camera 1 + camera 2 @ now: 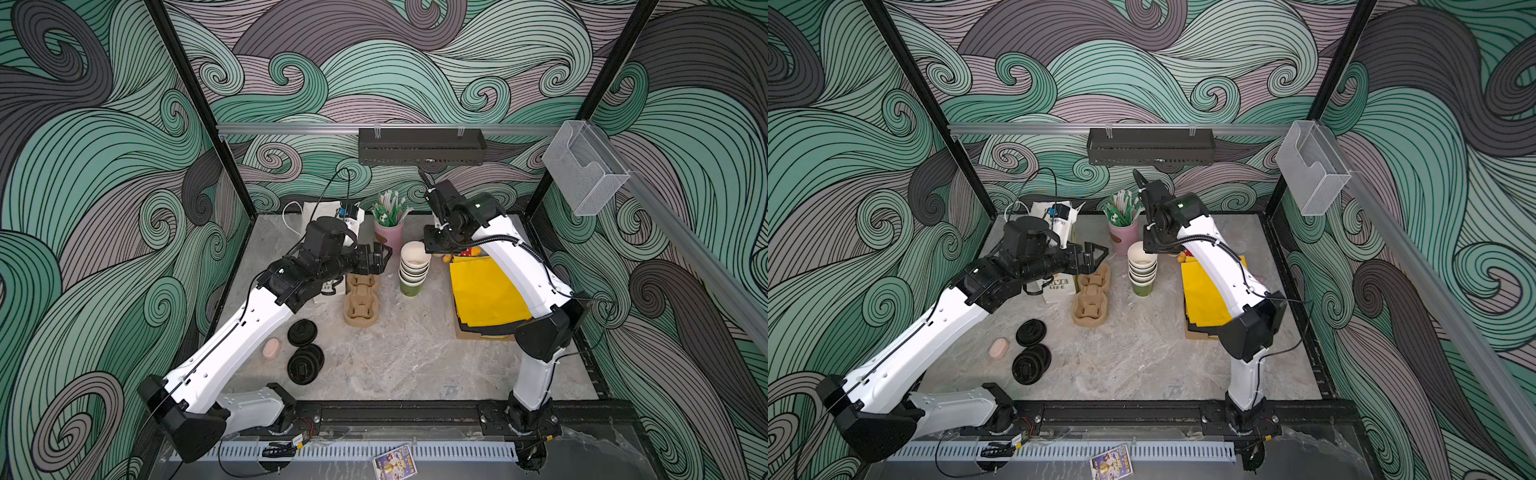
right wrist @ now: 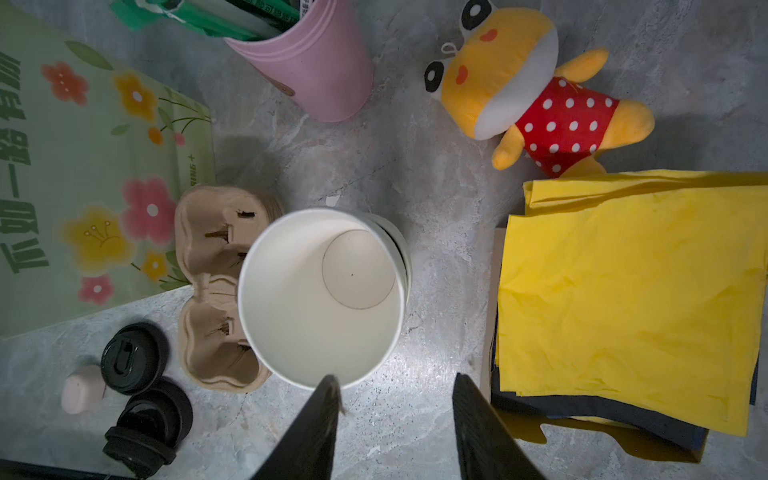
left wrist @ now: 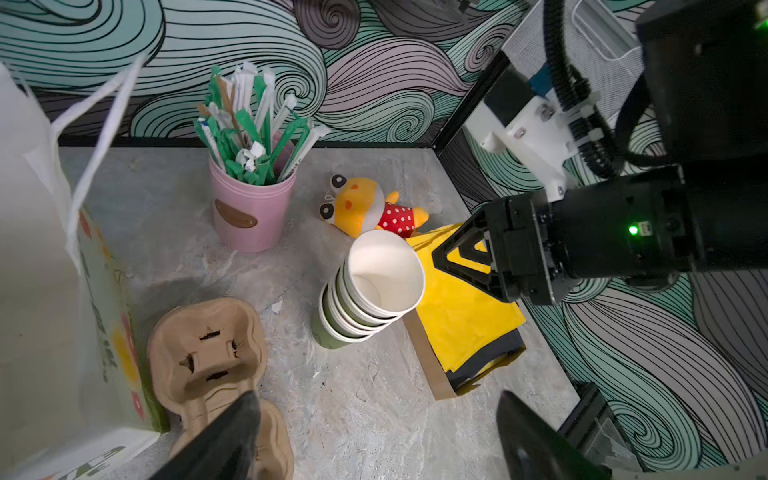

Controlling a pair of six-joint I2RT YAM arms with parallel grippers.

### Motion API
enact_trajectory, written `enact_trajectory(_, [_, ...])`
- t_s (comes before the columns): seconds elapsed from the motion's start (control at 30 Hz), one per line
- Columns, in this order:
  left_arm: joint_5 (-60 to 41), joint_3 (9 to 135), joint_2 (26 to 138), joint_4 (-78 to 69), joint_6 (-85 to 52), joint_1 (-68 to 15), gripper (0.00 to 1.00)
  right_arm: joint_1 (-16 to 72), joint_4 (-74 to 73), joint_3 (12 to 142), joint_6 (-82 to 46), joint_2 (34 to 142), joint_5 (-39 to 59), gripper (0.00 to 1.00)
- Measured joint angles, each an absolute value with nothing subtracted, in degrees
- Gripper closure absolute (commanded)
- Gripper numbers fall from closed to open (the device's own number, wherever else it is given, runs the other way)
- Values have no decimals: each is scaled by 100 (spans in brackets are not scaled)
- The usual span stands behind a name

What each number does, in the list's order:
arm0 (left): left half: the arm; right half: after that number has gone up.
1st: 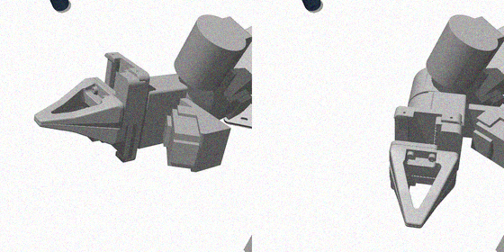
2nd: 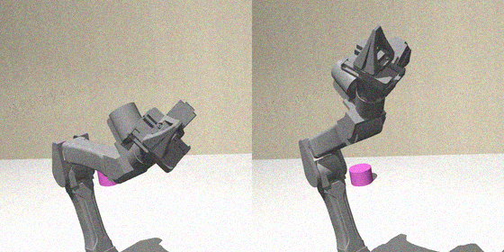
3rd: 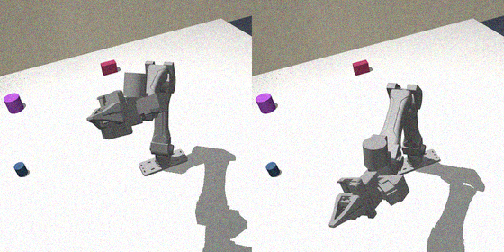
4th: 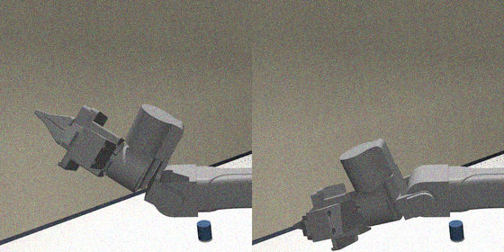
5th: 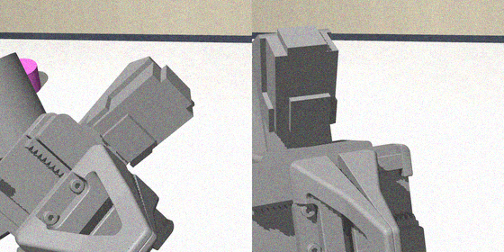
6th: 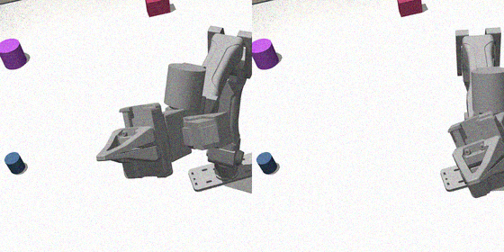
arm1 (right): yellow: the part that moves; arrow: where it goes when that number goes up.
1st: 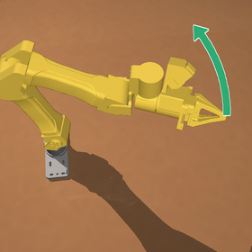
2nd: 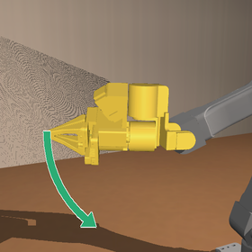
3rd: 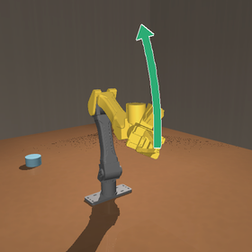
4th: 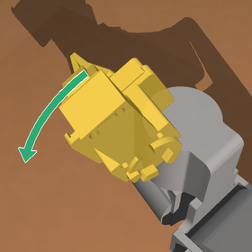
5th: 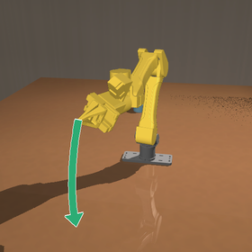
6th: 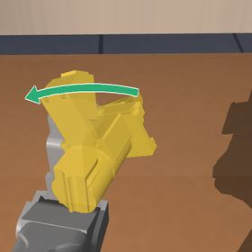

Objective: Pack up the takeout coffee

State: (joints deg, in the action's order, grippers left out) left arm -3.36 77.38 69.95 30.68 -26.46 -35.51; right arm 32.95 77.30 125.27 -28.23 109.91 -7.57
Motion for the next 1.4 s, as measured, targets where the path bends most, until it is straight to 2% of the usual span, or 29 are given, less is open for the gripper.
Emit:
enact_trajectory(0.27, [10,7660,6753,2541,-2912,-3551,8,3389,7988,12995,-2600,11590,-1208,68])
enact_trajectory(0.57, [137,7620,6689,2370,-2995,-3551,7,3402,8086,13233,-2550,11898,-1361,75])
enact_trajectory(0.87, [185,7564,6689,2307,-3015,-3551,7,3444,8112,13233,-2534,11963,-1404,92])
enact_trajectory(1.03, [196,7561,6689,2307,-3013,-3551,7,3448,8130,13233,-2532,11963,-1428,92])
enact_trajectory(1.17, [196,7561,6689,2307,-3013,-3551,7,3450,8162,13233,-2536,11963,-1463,83])
enact_trajectory(1.27, [196,7561,6689,2307,-3013,-3551,7,3450,8202,13233,-2534,11963,-1470,84])
enact_trajectory(1.4, [198,7561,6687,2307,-3013,-3551,7,3452,8241,13233,-2545,11972,-1487,90])
